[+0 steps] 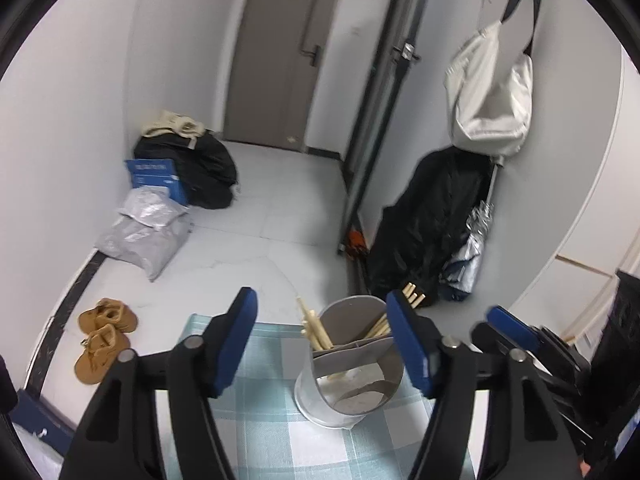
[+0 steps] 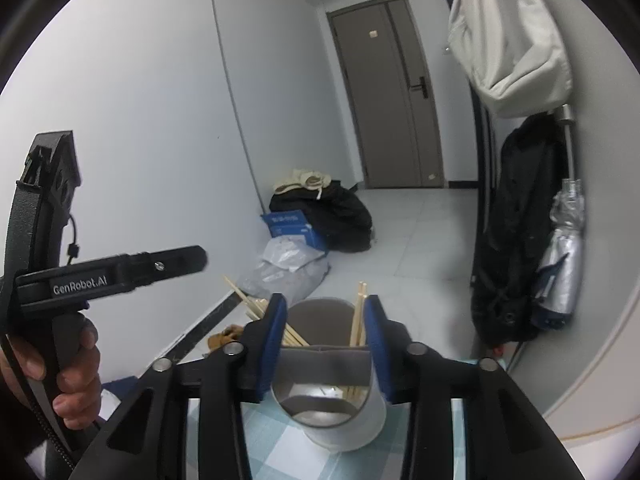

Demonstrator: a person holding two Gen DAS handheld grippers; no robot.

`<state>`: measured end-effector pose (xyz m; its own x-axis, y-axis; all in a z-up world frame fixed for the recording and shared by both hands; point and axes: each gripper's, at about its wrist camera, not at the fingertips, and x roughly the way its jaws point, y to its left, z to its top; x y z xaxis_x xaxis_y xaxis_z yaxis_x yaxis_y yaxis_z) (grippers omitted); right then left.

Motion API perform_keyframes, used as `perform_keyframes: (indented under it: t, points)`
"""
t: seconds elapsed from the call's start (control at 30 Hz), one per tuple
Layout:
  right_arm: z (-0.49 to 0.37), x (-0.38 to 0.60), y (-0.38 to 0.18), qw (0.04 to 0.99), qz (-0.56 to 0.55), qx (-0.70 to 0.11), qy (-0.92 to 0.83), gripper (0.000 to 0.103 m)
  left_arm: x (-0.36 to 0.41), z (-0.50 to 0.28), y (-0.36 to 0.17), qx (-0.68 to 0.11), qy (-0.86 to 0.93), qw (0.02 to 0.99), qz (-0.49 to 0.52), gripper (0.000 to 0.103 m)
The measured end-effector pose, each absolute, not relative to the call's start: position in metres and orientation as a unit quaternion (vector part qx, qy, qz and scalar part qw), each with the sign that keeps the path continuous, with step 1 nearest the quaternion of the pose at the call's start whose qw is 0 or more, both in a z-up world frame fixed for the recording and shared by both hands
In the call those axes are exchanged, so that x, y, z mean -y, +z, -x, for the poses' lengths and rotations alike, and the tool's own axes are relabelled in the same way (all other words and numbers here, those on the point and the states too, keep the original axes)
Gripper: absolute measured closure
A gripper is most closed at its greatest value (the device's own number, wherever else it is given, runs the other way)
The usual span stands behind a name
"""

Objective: Organize utensils

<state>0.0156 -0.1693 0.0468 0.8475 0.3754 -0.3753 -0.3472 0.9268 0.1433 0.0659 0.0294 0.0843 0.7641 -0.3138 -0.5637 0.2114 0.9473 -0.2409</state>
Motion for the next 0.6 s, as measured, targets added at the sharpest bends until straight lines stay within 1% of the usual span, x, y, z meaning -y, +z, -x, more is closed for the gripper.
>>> perform_keyframes:
  t: [0.03, 0.07, 0.1, 0.13, 0.2, 0.37, 0.5, 0.57, 0.6]
  points:
    - [-0.01, 0.171, 0.047, 0.962, -0.036, -0.198, 0.185, 0.05, -0.03, -0.061, 0.086, -0.307, -0.133, 0.939, 0.082, 0.033]
    - [-0.003, 0.173, 0.048, 0.963, -0.038, -0.194, 0.183, 0.047, -0.03, -0.056, 0.088, -0.299, -0.126, 0.943, 0.079, 0.028]
    - [0.005, 0.175, 0.047, 0.964, -0.04, -0.189, 0.182, 0.041, -0.03, -0.051, 0.089, -0.292, -0.117, 0.946, 0.073, 0.023]
    - [0.011, 0.176, 0.047, 0.965, -0.042, -0.184, 0.183, 0.038, -0.03, -0.046, 0.09, -0.286, -0.102, 0.951, 0.067, 0.021]
    - [0.026, 0.179, 0.044, 0.967, -0.044, -0.175, 0.18, 0.036, -0.03, -0.039, 0.089, -0.279, -0.094, 0.954, 0.063, 0.018]
    - [0.055, 0.183, 0.037, 0.977, -0.039, -0.146, 0.148, 0.02, -0.035, -0.016, 0.086, -0.247, -0.061, 0.965, 0.069, 0.017]
    - [0.07, 0.185, 0.033, 0.983, -0.034, -0.125, 0.131, 0.013, -0.039, -0.007, 0.081, -0.241, -0.051, 0.966, 0.082, 0.009]
    - [0.076, 0.186, 0.031, 0.984, -0.033, -0.118, 0.127, 0.011, -0.037, -0.002, 0.077, -0.236, -0.045, 0.968, 0.078, 0.006]
    - [0.08, 0.185, 0.03, 0.985, -0.032, -0.116, 0.126, 0.009, -0.035, -0.001, 0.075, -0.234, -0.041, 0.969, 0.073, 0.004]
